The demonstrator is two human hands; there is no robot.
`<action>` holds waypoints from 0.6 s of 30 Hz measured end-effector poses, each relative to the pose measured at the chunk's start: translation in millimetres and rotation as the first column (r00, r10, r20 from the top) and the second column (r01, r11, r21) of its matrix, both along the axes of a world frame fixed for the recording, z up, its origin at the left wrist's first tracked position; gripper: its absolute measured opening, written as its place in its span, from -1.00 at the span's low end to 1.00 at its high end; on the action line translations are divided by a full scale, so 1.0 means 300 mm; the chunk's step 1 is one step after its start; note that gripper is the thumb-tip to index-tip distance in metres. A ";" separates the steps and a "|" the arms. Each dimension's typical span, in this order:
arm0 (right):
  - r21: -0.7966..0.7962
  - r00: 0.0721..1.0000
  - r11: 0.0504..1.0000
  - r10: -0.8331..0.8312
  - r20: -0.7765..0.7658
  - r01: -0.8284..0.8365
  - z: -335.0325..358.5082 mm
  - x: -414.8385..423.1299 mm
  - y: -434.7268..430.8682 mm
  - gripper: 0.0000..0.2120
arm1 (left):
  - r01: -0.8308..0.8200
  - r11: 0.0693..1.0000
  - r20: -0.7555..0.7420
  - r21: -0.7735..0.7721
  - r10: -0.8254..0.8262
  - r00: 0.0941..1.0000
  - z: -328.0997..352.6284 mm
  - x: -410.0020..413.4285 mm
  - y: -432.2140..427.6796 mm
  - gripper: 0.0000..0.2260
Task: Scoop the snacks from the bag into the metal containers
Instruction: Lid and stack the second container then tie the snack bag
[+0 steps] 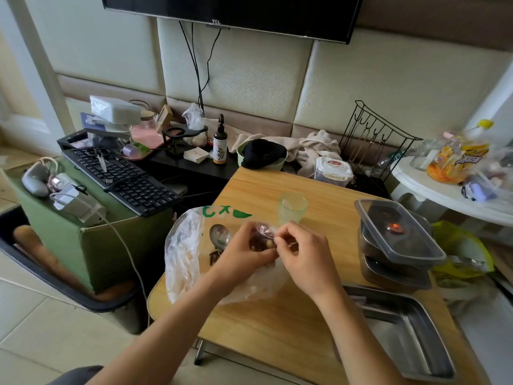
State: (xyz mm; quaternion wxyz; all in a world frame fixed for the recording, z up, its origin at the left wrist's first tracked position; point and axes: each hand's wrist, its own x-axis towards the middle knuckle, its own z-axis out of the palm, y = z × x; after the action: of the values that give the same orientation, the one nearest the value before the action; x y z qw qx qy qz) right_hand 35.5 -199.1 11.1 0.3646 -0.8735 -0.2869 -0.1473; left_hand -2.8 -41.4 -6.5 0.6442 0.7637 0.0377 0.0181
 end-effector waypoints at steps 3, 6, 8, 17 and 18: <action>0.128 0.998 0.992 0.018 -0.060 -0.010 0.025 -0.006 -0.009 -0.86 | 0.032 0.992 0.003 -0.126 -0.032 0.999 0.047 -0.014 0.018 -0.82; 0.171 0.993 0.985 0.057 -0.106 -0.038 0.034 -0.006 -0.021 -0.85 | 0.038 0.973 -0.004 -0.226 -0.040 0.999 0.073 -0.026 0.019 -0.82; 0.188 0.989 0.980 0.082 -0.121 -0.058 0.041 -0.003 -0.028 -0.85 | 0.029 0.957 -0.032 -0.289 -0.040 0.999 0.072 -0.025 0.020 -0.83; 0.212 0.981 0.971 0.142 -0.131 -0.112 0.045 -0.008 -0.033 -0.89 | 0.029 0.912 -0.072 -0.410 -0.064 0.995 0.070 -0.015 0.014 -0.95; 0.222 0.984 0.971 0.122 -0.131 -0.091 0.041 -0.007 -0.033 -0.89 | 0.030 0.924 -0.060 -0.382 -0.057 0.997 0.070 -0.017 0.013 -0.94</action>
State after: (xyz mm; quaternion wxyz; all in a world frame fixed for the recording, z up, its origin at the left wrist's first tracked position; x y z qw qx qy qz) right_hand 33.4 -209.0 23.4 0.4842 -0.8204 -0.2890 -0.0945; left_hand -8.1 -37.5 14.4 0.7788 0.6248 0.0460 -0.0306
